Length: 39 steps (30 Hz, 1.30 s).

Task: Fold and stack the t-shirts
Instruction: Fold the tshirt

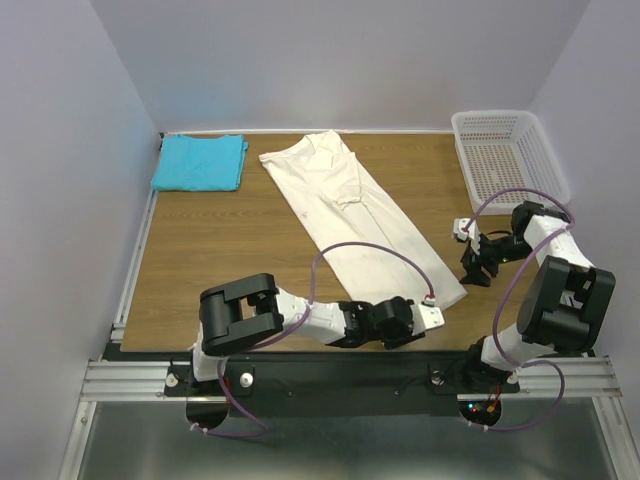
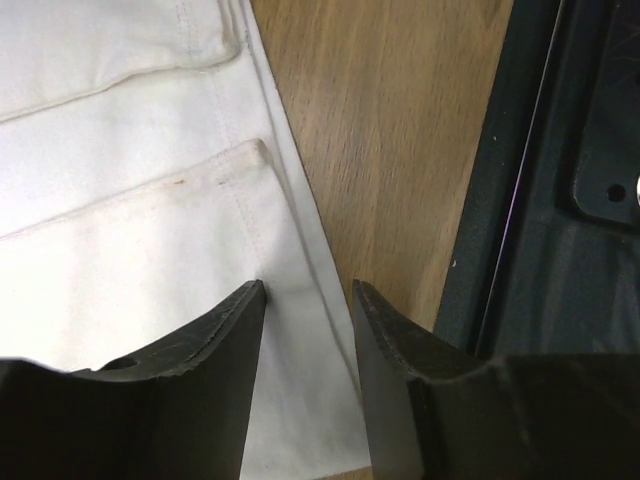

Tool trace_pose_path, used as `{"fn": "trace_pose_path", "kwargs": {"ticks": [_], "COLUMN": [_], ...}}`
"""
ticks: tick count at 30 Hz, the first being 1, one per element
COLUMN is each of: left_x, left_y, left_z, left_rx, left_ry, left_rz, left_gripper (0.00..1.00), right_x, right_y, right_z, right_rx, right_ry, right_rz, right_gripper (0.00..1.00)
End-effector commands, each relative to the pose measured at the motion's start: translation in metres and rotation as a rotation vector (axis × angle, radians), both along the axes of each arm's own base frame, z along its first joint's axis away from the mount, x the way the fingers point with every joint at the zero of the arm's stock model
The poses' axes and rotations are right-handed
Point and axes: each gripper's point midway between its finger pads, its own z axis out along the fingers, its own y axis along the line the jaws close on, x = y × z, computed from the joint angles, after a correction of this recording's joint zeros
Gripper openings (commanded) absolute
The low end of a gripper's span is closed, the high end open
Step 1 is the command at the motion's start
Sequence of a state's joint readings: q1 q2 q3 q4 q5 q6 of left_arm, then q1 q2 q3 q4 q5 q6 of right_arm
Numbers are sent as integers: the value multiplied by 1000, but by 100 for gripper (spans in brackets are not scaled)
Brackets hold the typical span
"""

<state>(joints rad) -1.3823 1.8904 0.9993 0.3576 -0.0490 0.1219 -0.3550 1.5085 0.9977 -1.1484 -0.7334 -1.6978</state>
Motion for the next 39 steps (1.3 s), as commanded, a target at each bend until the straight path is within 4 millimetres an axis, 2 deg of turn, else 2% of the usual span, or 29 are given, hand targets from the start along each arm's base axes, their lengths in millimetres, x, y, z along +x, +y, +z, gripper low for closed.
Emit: {"fn": "trace_pose_path", "kwargs": {"ticks": [1, 6, 7, 8, 9, 11, 14, 18, 23, 26, 35, 39], "left_x": [8, 5, 5, 4, 3, 1, -6, -14, -18, -20, -15, -15], "left_y": [11, 21, 21, 21, 21, 20, 15, 11, 10, 10, 7, 7], "left_z": [-17, -21, -21, -21, -20, -16, -7, 4, 9, 11, 18, 21], "left_rx": [91, 111, 111, 111, 105, 90, 56, 22, -1, -12, -52, -74], "left_ry": [-2, 7, 8, 9, 13, 19, 42, 70, 106, 126, 178, 202], "left_rz": [38, 32, 30, 30, 28, 19, -21, -59, -71, -75, -57, -55], "left_gripper": [47, 28, 19, 5, 1, 0, 0, 0, 0, 0, 0, 0], "right_x": [-6, -12, -15, -18, -20, -32, -46, -55, -48, -50, -52, -53], "right_y": [4, 3, 4, 5, 6, 10, 17, 29, 29, 26, 17, 14], "right_z": [7, 7, 7, 6, 5, 2, -7, -14, -25, -40, -66, -78], "right_rx": [31, 15, 13, 14, 13, 21, 25, 71, 62, 9, -95, -147], "right_ry": [-3, -5, -2, -3, -16, -4, -78, -138, -141, -144, -136, -144], "right_rz": [0, 31, 44, 56, 90, 137, 305, 421, 426, 445, 514, 541], "right_gripper": [66, 66, 66, 66, 66, 67, 69, 73, 73, 72, 70, 65]}}
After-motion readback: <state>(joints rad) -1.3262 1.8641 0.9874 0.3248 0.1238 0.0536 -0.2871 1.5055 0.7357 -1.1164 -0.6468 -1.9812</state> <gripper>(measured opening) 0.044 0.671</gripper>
